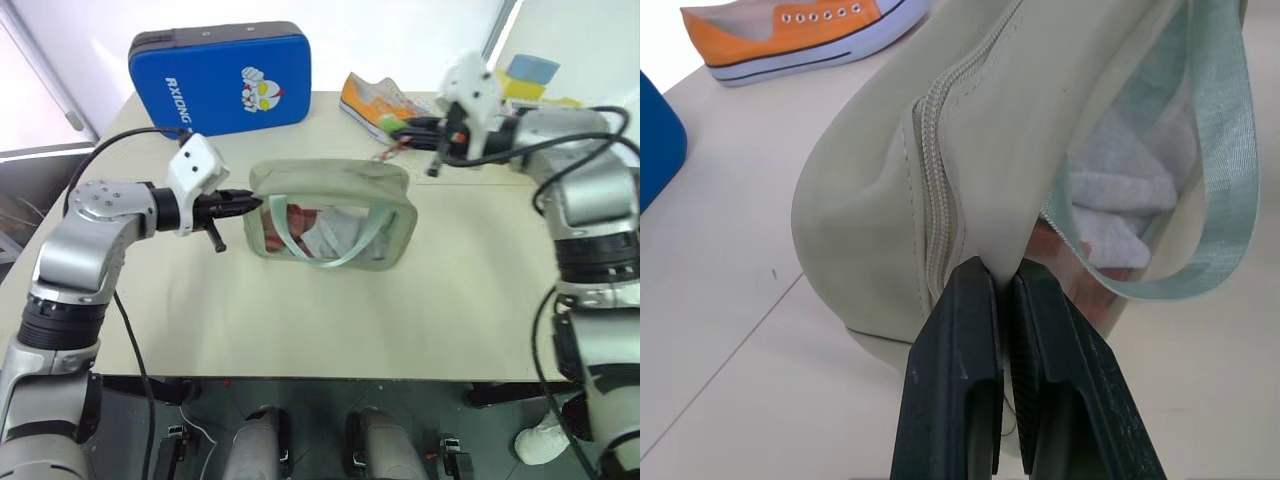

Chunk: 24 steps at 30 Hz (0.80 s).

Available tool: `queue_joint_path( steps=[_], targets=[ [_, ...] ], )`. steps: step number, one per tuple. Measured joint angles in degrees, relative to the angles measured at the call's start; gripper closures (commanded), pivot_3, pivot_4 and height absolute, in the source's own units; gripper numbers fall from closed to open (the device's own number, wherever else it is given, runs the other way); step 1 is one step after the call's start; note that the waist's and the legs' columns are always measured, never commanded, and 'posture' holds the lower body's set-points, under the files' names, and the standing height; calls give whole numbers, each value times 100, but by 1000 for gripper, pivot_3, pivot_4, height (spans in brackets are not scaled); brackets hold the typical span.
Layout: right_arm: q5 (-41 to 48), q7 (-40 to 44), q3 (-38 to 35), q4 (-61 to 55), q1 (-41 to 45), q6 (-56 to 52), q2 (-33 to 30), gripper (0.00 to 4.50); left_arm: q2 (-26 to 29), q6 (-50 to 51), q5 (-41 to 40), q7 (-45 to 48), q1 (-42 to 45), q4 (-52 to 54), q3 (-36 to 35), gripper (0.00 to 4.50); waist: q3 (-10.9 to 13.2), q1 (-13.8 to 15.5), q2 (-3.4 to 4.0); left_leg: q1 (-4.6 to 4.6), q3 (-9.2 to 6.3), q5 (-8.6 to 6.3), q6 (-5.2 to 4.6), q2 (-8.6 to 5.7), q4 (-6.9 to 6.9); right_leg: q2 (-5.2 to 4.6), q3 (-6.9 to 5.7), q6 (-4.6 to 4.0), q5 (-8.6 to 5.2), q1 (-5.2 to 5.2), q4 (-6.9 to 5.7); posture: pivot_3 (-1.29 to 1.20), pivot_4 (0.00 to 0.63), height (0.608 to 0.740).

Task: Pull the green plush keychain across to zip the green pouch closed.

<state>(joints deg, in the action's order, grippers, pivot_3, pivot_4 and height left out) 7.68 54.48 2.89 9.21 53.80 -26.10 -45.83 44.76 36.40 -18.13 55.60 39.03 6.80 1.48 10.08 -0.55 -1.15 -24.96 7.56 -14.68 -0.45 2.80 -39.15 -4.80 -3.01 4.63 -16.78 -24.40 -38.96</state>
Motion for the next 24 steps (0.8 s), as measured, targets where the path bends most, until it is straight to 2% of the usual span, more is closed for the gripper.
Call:
queue_joint_path(
  steps=[5,7,10,14,16,23,24],
  targets=[
    [-440,-707,-206,-280,-1073,-10,-443,4454,-14,-4,-5,91,72,-32,73,4500,0,-14,0,0,1,1,1,3,1,2,0,0,0,-1,0,0,150,740],
    [-661,-1037,-178,-333,-1530,110,-426,4454,-43,-36,-3,125,140,-54,160,4500,0,-15,0,0,3,1,2,2,0,2,1,1,0,-1,0,0,150,740],
    [-674,-1481,-192,-458,-2000,-29,80,4454,-55,-45,8,131,202,-125,200,4500,-1,-21,0,1,2,2,3,3,0,4,1,1,0,0,0,0,150,740],
    [-163,-2212,-492,-718,-2351,-794,1600,4454,-79,-52,14,130,229,-190,207,4500,-2,-31,0,3,-1,6,10,8,2,12,1,1,0,0,-2,0,150,740],
    [24,-2426,-489,-758,-2484,-1040,2041,4454,-114,-55,11,134,233,-190,224,4500,-2,-8,1,2,0,6,10,3,1,8,2,1,0,1,-2,0,150,740],
    [281,-2388,-619,-807,-2481,-1353,1944,4454,-103,-47,13,119,231,-189,221,4500,-3,-20,-1,4,-5,2,4,2,1,9,2,1,0,7,2,0,150,740],
    [285,-2308,-615,-739,-2416,-1344,1825,4126,-103,-47,12,109,231,-188,220,4142,-3,-21,-1,4,-3,2,3,2,1,9,3,1,0,7,2,0,150,740]
  ],
)
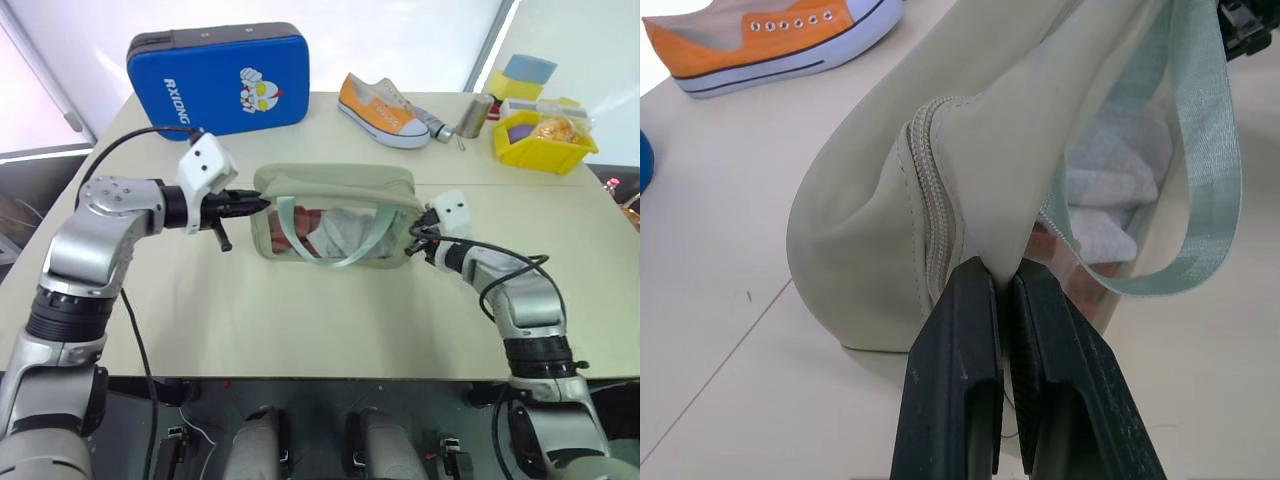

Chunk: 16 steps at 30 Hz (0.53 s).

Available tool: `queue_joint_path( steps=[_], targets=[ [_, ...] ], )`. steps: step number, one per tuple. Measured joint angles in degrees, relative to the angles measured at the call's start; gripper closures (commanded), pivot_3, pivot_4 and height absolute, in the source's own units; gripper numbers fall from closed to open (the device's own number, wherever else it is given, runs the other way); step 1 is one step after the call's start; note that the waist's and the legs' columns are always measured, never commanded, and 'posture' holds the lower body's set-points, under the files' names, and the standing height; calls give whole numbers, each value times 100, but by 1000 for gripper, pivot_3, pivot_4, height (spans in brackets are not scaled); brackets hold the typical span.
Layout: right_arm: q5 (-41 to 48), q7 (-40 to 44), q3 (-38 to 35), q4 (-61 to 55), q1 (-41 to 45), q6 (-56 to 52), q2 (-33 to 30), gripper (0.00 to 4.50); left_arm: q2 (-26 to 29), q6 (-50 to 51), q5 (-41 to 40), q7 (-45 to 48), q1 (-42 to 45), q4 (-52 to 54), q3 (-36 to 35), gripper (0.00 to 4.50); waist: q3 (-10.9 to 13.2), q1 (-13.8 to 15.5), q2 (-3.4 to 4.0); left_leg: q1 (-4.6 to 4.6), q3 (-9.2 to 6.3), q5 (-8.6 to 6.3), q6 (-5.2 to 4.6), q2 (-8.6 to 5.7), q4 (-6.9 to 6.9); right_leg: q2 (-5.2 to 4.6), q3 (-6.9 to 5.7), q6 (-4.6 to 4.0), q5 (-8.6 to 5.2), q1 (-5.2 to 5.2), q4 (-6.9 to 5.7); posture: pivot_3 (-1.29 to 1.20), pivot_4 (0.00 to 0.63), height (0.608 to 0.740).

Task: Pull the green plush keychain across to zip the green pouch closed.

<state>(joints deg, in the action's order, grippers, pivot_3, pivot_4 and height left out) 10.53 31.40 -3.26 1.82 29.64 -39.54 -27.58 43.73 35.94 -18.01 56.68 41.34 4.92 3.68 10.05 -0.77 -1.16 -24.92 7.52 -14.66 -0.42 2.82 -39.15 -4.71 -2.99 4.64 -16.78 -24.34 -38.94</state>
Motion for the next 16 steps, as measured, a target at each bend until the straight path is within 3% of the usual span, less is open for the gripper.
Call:
queue_joint_path(
  steps=[3,9,16],
  targets=[
    [-3,328,-14,408,494,135,-515,3020,0,2,-14,-12,-6,0,-5,3038,2,-1,1,0,3,-1,-2,-1,0,-1,4,0,0,-1,2,0,150,740],
    [275,1598,-27,771,1771,230,-1619,1,186,270,-334,108,144,-205,-287,31,6,-20,5,0,4,-2,-3,4,5,4,4,0,0,-10,1,0,150,740],
    [1314,3692,82,458,2273,-566,-2585,1,922,629,-663,344,485,-812,-1027,31,6,-15,4,0,5,-9,-15,5,4,1,3,0,0,-8,8,0,150,740]
  ],
)
